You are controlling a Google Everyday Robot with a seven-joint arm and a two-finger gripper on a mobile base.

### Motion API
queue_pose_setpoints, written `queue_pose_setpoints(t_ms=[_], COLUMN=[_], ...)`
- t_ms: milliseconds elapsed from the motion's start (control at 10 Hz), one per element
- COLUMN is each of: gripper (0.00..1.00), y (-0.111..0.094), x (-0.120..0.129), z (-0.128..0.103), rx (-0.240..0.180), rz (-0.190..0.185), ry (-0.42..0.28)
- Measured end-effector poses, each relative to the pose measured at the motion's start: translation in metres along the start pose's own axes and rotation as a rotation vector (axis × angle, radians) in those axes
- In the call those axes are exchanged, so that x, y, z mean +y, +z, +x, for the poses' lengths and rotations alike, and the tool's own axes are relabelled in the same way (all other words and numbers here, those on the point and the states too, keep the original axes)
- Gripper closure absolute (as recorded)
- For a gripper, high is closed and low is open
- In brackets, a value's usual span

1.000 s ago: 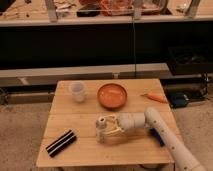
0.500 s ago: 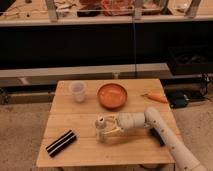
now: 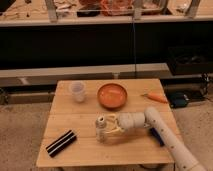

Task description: Stand the bottle upright

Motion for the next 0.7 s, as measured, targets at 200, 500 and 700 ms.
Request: queue_pose_setpoints(t_ms=[200,500,700], gripper=[0.20,0.20,0.20], y=[-0.0015,-0.0019,-0.0039], x=[-0.0003,-0.0004,0.0003], z=[0.0007,0.0009,0.0011], rx=[-0.006,-0.012,-0.016], rz=[-0.004,-0.010,-0.013], ry=[-0.004,-0.011,-0.014])
